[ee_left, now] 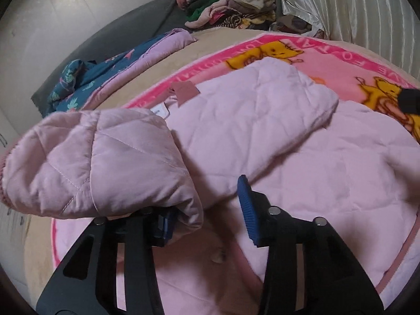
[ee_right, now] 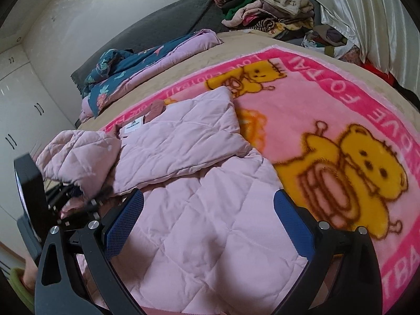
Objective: Fold large clothes
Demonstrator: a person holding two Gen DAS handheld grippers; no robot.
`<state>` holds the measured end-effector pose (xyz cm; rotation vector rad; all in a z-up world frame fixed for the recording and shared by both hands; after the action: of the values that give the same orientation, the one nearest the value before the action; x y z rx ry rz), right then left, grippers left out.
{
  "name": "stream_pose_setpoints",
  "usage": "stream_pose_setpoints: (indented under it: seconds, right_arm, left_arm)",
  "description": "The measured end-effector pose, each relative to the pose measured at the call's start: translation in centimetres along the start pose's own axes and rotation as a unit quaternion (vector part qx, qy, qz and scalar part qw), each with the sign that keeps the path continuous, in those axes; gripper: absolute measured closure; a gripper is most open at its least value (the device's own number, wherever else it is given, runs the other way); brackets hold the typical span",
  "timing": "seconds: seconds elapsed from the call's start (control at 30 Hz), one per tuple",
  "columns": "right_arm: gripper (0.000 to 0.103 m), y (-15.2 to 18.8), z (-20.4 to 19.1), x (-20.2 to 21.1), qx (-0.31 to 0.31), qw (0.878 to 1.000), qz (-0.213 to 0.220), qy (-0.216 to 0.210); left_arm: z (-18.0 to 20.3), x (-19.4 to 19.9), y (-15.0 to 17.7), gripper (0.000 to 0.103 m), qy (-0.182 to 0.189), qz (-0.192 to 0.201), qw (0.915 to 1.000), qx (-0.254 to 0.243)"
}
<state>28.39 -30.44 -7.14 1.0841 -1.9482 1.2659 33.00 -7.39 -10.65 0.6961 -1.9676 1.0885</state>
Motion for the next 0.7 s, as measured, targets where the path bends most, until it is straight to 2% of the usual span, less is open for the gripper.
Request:
stream_pose_setpoints:
  seconds: [0.03, 0.1, 0.13, 0.17, 0.23, 0.3, 0.37, 0.4, 0.5, 0.53, 0.63, 0.67, 0.7]
  right_arm:
    - [0.004, 0.0, 0.0, 0.0, 0.001, 1.0, 0.0, 0.0]
    - [0.004, 0.0, -0.1, 0.0, 0.006, 1.0, 0.0, 0.0]
    - [0.004, -0.1, -0.2, 0.0, 0.011, 1.0, 0.001, 0.003]
    - [0.004, -0.2, -0.2, 0.1, 0.012, 1.0, 0.002, 0.005]
    - [0.004, -0.4, -0.3, 0.1, 0.011, 1.0, 0.003, 0.004]
    - [0.004, -0.5, -0.5, 0.1, 0.013, 1.0, 0.004, 0.004]
    - [0.004, -0.4, -0.8, 0.0, 0.015, 1.0, 0.004, 0.003]
    - [0.004, -0.3, -1.0, -0.1, 0.017, 1.0, 0.003, 0.003]
    - [0.004, -0.1, -1.6, -0.4, 0.021, 1.0, -0.001, 0.003]
    - [0.004, 0.0, -1.8, -0.5, 0.023, 1.0, -0.003, 0.003]
    - [0.004, 0.1, -2.4, -0.6, 0.029, 1.0, -0.003, 0.003]
    - [0.004, 0.1, -2.6, -0.5, 0.032, 0.999, -0.002, 0.002]
    - [0.004, 0.1, -2.7, -0.4, 0.033, 0.999, -0.001, 0.002]
  left_arm:
    - [0.0, 0.1, 0.4, 0.065, 0.012, 0.004, 0.9998, 0.014]
    - [-0.3, 0.8, 0.8, 0.05, 0.048, 0.018, 0.9971, 0.056]
    - [-0.6, 1.3, 1.1, 0.046, 0.068, 0.027, 0.9941, 0.08]
    - [-1.2, 2.1, 1.5, 0.04, 0.095, 0.042, 0.9883, 0.112]
    - [-2.2, 3.4, 2.3, 0.037, 0.129, 0.068, 0.9762, 0.161]
    - [-3.0, 4.0, 3.1, 0.03, 0.146, 0.076, 0.9661, 0.199]
    - [-4.4, 4.6, 4.5, 0.025, 0.152, 0.082, 0.951, 0.257]
    - [-5.4, 5.0, 5.3, 0.019, 0.143, 0.084, 0.9423, 0.29]
    - [-8.1, 6.1, 7.3, 0.014, 0.14, 0.104, 0.9144, 0.366]
    - [-9.4, 6.2, 7.7, 0.014, 0.132, 0.102, 0.9053, 0.391]
    - [-11.6, 5.4, 7.8, 0.014, 0.167, 0.094, 0.8844, 0.425]
    - [-12.1, 5.2, 7.7, 0.015, 0.172, 0.093, 0.8798, 0.433]
    - [-12.6, 4.9, 7.5, 0.023, 0.181, 0.093, 0.8735, 0.442]
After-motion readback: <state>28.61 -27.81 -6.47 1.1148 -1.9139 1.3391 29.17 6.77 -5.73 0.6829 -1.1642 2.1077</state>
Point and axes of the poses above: each gripper's, at about its wrist camera, not at the fingertips, and x roughly against the way its jaws point, z to its right, y to its underside, the point moved 6 cm from there along -x, roughly the way its jaws point, and after that the axes turned 14 degrees about -z, right-handed, at the moved point
